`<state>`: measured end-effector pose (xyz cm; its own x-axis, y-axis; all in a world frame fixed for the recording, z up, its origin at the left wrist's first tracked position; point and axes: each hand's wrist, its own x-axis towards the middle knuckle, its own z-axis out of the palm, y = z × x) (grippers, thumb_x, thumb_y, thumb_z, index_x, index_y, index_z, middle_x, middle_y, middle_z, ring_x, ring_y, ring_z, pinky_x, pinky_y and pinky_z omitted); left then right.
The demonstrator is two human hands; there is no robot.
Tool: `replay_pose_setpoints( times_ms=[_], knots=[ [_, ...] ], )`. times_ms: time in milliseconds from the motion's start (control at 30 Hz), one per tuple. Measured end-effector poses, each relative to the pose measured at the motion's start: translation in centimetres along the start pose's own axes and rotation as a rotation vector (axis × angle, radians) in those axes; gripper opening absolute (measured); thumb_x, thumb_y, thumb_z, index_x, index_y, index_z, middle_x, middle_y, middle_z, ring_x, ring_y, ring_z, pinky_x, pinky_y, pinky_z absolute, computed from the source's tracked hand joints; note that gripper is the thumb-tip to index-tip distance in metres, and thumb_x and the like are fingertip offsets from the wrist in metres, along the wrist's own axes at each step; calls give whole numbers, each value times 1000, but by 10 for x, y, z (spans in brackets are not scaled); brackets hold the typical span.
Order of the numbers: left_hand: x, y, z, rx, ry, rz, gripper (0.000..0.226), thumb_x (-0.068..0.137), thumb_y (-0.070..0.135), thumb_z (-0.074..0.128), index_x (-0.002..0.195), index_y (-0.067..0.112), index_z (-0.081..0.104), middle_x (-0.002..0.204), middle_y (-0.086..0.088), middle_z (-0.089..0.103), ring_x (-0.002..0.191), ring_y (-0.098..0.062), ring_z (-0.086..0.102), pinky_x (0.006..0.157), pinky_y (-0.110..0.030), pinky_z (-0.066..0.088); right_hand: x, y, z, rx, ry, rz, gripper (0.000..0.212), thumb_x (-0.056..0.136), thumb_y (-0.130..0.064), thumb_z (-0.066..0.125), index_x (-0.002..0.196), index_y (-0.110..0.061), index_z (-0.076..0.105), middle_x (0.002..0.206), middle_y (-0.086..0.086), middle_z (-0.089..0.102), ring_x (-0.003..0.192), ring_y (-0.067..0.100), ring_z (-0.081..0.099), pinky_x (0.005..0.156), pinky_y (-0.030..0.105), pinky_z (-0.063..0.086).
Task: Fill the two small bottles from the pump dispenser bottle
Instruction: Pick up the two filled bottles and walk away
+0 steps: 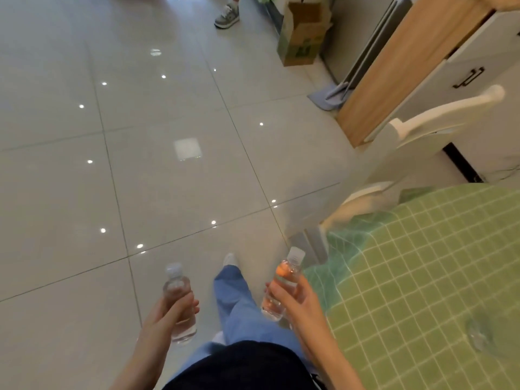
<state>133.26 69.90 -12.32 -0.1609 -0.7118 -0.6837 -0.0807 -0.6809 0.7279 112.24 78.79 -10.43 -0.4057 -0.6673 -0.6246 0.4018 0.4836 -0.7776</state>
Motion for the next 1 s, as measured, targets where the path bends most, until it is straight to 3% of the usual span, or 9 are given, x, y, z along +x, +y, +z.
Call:
replay_pose_setpoints(
  times_ms=[133, 367, 533, 700, 800, 867, 1000],
  knots=[
    [50, 42, 18, -3, 21, -1, 18, 85, 14, 60, 102, 15, 65, 78, -4, 75, 81, -22, 70, 74, -36, 49, 60, -39, 9, 26, -9, -12, 46, 62, -32, 76, 105, -23, 64, 89, 2, 74, 88, 15, 71, 81, 29, 52],
    [125, 132, 58, 2, 6, 93, 14, 86, 16, 58, 97, 20, 65, 79, -1, 74, 75, -14, 71, 72, -33, 49, 146, -114, 9, 53, -19, -37, 48, 60, -35, 77, 106, -26, 64, 96, 5, 72, 95, 21, 68, 84, 34, 52],
    [185, 185, 93, 75, -49, 90, 10, 87, 17, 58, 93, 18, 65, 78, -2, 74, 79, -19, 69, 72, -34, 49, 194, -154, 14, 111, 20, -28, 48, 60, -33, 77, 106, -26, 65, 94, 4, 72, 90, 17, 68, 80, 32, 51],
    [252, 238, 134, 143, -145, 72, 10, 89, 16, 56, 94, 16, 64, 82, -4, 72, 84, -23, 68, 73, -34, 49, 246, -192, 13, 142, 132, -44, 41, 58, -37, 78, 97, -29, 69, 90, 4, 72, 86, 14, 69, 75, 28, 51],
    [295, 277, 161, 226, -251, 72, 13, 90, 16, 54, 99, 17, 63, 88, -4, 69, 87, -24, 67, 76, -35, 49, 282, -218, 13, 169, 211, -35, 51, 57, -40, 79, 105, -29, 67, 101, 7, 72, 97, 21, 68, 86, 36, 52],
    [324, 304, 181, 276, -314, 77, 11, 90, 15, 55, 95, 19, 64, 85, -2, 69, 85, -23, 66, 77, -35, 49, 304, -238, 14, 203, 261, -47, 58, 56, -41, 81, 110, -28, 65, 106, 8, 71, 103, 25, 66, 90, 40, 51],
    [376, 359, 223, 367, -410, 104, 14, 89, 13, 56, 86, 22, 66, 77, 3, 70, 78, -16, 66, 71, -27, 49, 345, -282, 17, 247, 326, -75, 48, 54, -47, 81, 99, -37, 69, 100, 5, 73, 98, 20, 69, 88, 38, 52]
  ],
)
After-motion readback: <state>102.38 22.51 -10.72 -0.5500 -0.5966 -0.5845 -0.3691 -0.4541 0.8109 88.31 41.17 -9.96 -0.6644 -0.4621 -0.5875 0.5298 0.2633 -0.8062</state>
